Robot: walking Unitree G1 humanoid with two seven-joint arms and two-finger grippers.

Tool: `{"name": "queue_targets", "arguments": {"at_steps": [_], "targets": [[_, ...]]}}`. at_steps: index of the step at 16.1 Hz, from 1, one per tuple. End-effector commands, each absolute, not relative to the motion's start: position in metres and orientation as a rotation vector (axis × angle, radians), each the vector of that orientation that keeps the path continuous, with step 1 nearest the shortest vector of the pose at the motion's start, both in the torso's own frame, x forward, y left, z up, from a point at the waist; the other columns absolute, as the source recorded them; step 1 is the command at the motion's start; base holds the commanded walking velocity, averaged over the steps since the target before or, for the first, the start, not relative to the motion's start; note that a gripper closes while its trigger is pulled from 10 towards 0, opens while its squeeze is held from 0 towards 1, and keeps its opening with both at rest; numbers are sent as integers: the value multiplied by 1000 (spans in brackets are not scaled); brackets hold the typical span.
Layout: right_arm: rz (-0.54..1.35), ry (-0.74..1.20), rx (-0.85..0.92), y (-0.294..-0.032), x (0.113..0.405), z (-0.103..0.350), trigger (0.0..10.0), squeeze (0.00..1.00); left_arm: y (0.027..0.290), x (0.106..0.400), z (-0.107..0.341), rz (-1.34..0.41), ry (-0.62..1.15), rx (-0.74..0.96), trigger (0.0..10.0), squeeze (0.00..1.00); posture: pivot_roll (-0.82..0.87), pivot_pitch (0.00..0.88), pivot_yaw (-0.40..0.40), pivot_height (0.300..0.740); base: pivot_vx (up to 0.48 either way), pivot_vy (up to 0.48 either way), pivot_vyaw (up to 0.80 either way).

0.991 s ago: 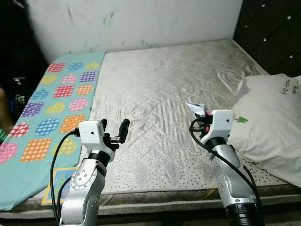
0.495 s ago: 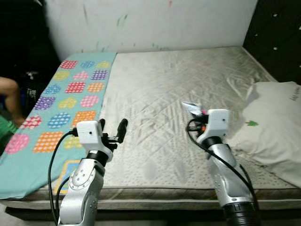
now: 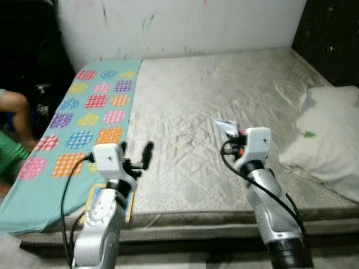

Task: Clean up the room

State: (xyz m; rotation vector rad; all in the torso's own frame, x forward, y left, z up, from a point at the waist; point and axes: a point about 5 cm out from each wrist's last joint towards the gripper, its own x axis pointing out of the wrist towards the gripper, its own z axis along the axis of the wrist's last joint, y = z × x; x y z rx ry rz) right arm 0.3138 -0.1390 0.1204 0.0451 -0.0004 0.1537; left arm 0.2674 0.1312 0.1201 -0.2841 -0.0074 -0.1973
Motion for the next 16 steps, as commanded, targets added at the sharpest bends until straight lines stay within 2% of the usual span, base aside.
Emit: {"name": "queue_targets", "arguments": {"at_steps": [1, 5, 11, 16], "targets": [[168, -11, 56, -133, 315, 123, 10000, 0, 136, 269, 122, -188, -15, -269, 10000, 0, -134, 18, 91, 740, 0, 330, 0], [184, -6, 59, -131, 316, 122, 10000, 0, 135, 269, 122, -190, -17, -268, 10000, 0, -134, 13, 90, 740, 0, 334, -234], [189, -17, 49, -130, 316, 123, 10000, 0, 135, 269, 122, -189, -20, -269, 10000, 0, -134, 13, 90, 740, 0, 341, 0], [188, -11, 53, -131, 316, 121, 10000, 0, 133, 268, 125, -224, -41, -273, 10000, 0, -134, 14, 89, 740, 49, 0, 0]]}}
